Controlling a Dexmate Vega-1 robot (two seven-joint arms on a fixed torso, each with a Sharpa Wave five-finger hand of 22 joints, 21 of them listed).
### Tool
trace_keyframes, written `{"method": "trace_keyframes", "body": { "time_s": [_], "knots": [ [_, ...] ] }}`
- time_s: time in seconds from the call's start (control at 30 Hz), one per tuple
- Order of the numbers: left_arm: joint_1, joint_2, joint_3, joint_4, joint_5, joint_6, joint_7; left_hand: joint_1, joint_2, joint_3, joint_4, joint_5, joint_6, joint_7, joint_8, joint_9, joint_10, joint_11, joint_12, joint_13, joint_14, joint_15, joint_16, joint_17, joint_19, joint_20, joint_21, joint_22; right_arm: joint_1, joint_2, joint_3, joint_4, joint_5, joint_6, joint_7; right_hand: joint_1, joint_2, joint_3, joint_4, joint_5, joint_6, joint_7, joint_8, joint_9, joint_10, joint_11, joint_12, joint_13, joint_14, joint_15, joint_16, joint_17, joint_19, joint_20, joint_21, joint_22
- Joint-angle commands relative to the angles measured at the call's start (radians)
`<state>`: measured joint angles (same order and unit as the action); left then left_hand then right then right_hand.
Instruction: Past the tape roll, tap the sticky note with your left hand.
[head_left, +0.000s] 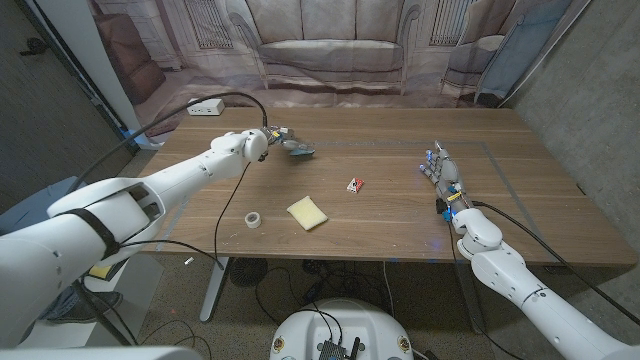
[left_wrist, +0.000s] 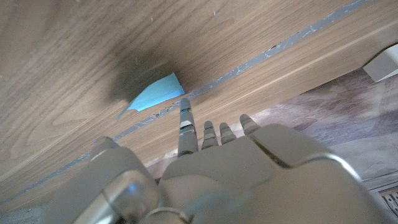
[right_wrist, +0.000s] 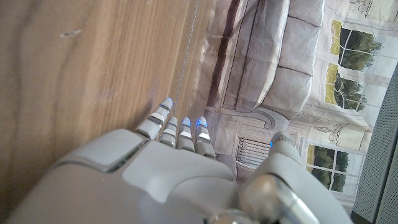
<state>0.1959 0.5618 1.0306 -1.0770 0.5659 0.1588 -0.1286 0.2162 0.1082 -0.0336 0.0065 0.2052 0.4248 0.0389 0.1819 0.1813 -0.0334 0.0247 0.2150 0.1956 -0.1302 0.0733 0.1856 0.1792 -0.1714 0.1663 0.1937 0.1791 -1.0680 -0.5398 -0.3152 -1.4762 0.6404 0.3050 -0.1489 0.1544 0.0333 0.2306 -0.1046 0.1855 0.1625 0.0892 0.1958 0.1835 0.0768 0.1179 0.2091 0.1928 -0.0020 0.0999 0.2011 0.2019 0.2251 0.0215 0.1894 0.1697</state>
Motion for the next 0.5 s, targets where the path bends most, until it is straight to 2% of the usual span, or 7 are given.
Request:
{"method": "trace_keyframes", "body": {
  "time_s": [0.03,0.5],
  "knots": [
    [0.017,0.005,-0.011,-0.049,0.010,0.008,-0.007,0.006,0.002,0.006,0.001,0.003,-0.005,-0.003,-0.001,0.001,0.005,0.004,0.007,0.003,0.002,-0.002,0.007,0.002,-0.050,0.010,0.007,0.005,-0.009,-0.001,0.006,-0.005,0.002,0.008,-0.002,-0.004,0.006,0.000,-0.006,0.004,0.009,-0.003,-0.001,0.006,0.010,0.002,-0.002,0.005,0.007,0.006,0.004,0.006,0.005,0.005,0.005,0.003],
    [0.018,-0.025,-0.006,-0.038,0.017,-0.009,0.002,0.009,0.003,0.008,0.000,0.003,-0.003,-0.004,0.003,0.001,0.001,0.010,0.005,0.003,0.000,-0.001,0.006,0.002,-0.050,0.004,0.008,0.005,-0.028,-0.002,0.014,-0.018,0.002,0.017,-0.013,-0.004,0.006,0.000,-0.007,0.004,0.009,-0.002,-0.001,0.006,0.009,0.002,-0.002,0.005,0.007,0.006,0.003,0.006,0.005,0.004,0.006,0.003]
  ]
}}
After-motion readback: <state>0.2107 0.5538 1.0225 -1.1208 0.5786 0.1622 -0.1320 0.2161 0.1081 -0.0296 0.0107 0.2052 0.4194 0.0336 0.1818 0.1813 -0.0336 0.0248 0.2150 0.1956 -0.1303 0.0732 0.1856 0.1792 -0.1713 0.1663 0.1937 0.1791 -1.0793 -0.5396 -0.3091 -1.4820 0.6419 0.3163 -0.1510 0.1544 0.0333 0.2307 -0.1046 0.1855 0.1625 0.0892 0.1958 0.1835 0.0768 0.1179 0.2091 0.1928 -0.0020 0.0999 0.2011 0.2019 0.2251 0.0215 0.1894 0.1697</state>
